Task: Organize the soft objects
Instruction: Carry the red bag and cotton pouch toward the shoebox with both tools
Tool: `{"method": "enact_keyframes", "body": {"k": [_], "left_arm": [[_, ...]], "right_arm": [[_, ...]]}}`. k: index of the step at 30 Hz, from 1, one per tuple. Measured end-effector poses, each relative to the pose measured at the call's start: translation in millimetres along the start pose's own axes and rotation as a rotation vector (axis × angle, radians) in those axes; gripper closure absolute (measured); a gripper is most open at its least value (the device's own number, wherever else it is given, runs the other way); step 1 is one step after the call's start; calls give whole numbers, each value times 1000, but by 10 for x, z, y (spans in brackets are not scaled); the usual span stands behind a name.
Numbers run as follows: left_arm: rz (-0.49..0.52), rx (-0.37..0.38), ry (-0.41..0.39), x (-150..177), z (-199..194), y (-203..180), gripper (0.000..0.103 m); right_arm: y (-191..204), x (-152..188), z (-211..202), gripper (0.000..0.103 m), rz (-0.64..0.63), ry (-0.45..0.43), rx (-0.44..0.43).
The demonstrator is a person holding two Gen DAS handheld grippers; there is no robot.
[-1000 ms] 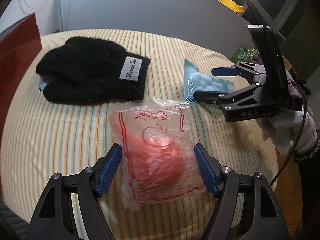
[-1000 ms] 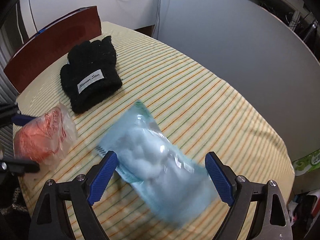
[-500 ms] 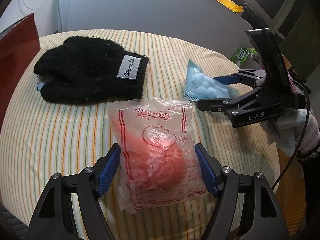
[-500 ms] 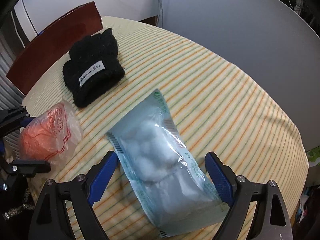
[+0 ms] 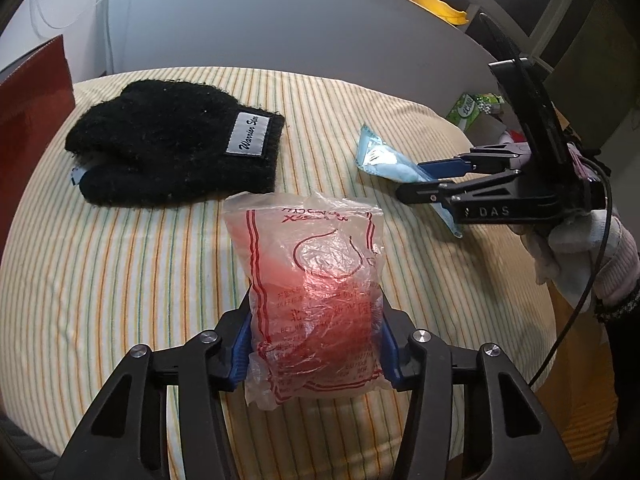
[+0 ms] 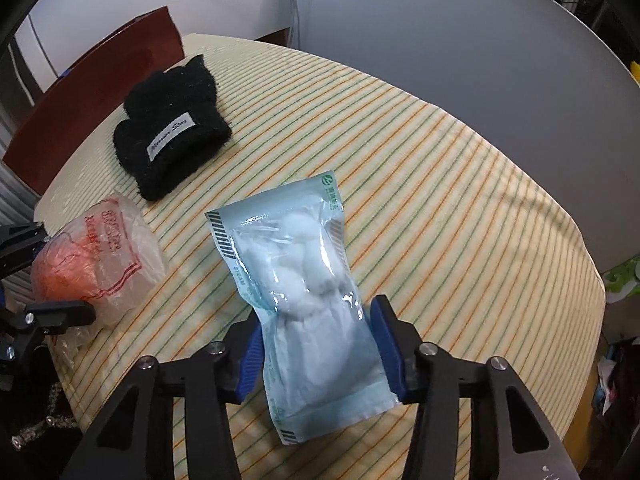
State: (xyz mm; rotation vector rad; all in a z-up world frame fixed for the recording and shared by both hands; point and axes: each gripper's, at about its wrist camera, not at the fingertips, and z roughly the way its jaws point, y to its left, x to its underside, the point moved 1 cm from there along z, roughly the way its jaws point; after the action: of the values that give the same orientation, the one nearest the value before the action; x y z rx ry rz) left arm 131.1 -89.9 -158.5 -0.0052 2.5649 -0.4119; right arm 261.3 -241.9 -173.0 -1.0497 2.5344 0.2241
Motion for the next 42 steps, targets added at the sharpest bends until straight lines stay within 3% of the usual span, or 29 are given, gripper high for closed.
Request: {"method": "enact_keyframes", "body": {"k": [8,16,23,31,42], "left_arm": [[-18,20,-32,63,-74,73,54],[-29,48,-72,117,-269,145,54],[-55,54,-144,129,-705,402,54],[-119,-6,-264,139,-1368,927,54],[-237,-195,-399,276,-2169,1888,54]], "right_arm": [[-177,224,-194,73,169,-92,-30],[-384,560,-416,74,401,-217,-112],[-329,565,-734,74,427,-277,-102],[33,199,-952,74,377,-325,-149],[858,-772,-1128,74,199,-372,-207]]}}
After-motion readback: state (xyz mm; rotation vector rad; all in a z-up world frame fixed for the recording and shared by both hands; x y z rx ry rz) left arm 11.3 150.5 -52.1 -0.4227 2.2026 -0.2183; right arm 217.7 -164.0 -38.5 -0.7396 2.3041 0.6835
